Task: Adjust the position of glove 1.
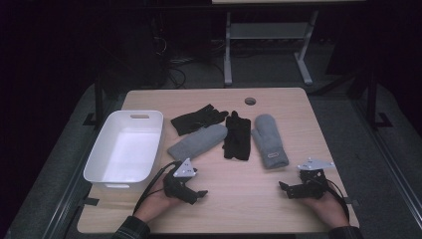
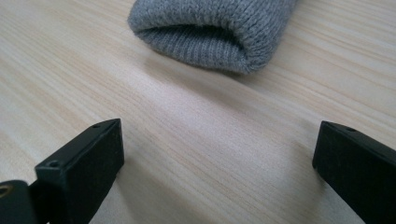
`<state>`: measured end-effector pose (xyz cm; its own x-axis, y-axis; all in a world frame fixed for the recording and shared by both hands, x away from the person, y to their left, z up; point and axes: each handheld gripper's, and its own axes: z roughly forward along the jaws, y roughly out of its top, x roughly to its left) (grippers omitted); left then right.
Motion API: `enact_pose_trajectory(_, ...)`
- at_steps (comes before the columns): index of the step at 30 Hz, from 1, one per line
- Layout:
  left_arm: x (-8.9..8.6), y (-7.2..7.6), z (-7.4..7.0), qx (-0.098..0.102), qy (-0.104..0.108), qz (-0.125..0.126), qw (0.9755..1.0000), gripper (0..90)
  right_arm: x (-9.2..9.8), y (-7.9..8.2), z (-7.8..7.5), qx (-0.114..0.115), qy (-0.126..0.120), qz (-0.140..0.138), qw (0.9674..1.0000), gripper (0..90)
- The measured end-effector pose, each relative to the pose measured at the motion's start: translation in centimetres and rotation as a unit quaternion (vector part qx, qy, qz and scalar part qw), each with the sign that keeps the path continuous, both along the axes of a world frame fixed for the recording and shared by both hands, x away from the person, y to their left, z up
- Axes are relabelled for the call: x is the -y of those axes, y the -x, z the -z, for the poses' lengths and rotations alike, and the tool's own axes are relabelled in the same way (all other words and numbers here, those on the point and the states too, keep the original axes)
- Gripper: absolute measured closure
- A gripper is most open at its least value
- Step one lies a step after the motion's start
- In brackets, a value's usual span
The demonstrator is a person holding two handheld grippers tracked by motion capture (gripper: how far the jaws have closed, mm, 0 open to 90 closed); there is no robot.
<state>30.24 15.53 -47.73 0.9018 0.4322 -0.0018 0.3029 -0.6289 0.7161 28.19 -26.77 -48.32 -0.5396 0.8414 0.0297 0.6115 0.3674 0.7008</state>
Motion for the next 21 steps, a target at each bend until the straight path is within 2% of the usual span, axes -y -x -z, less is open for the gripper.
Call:
enact_pose_trajectory(3, 0.0, 0.0, 0.0, 0.0, 0.0, 0.0, 1.0, 12.3, 0.1, -0.1, -0.1, -0.005, 0.003, -0.005, 1.0, 3.8)
enact_pose_trajectory(4, 0.0, 0.0, 0.0, 0.0, 0.0, 0.0, 1.0, 12.3, 0.1, -0.1, -0.7, -0.014, 0.008, -0.014, 0.9998, 17.6)
enact_pose_trajectory(5, 0.0, 0.0, 0.0, 0.0, 0.0, 0.0, 1.0, 12.3, 0.1, -0.1, -0.7, -0.014, 0.008, -0.014, 0.9998, 17.6)
enact_pose_trajectory(6, 0.0, 0.0, 0.0, 0.0, 0.0, 0.0, 1.0, 12.3, 0.3, -0.3, -1.2, -0.026, 0.004, -0.017, 0.9995, 30.9)
enact_pose_trajectory(7, 0.0, 0.0, 0.0, 0.0, 0.0, -0.001, 1.0, 12.3, 0.3, -0.3, -1.2, -0.026, 0.004, -0.017, 0.9995, 30.9)
enact_pose_trajectory(8, 0.0, 0.0, 0.0, 0.001, 0.002, -0.002, 1.0, 12.3, 0.5, -0.3, -1.8, -0.023, -0.007, -0.026, 0.9994, 47.6)
enact_pose_trajectory(9, 0.0, 0.0, 0.0, 0.001, 0.002, -0.002, 1.0, 12.3, 0.5, -0.3, -1.8, -0.023, -0.007, -0.026, 0.9994, 47.6)
enact_pose_trajectory(11, 0.0, 0.0, 0.0, 0.002, 0.004, -0.002, 1.0, 12.3, 0.4, -0.5, -2.5, -0.009, -0.009, -0.035, 0.9993, 62.2)
enact_pose_trajectory(16, 0.0, 0.0, 0.0, 0.002, 0.002, -0.002, 1.0, 12.3, -0.1, -1.6, -3.2, -0.01, -0.026, -0.054, 0.9982, 88.4)
enact_pose_trajectory(21, 0.0, 0.0, 0.0, 0.002, 0.003, -0.002, 1.0, 12.3, 0.0, -2.7, -4.1, -0.001, -0.045, -0.058, 0.9973, 90.0)
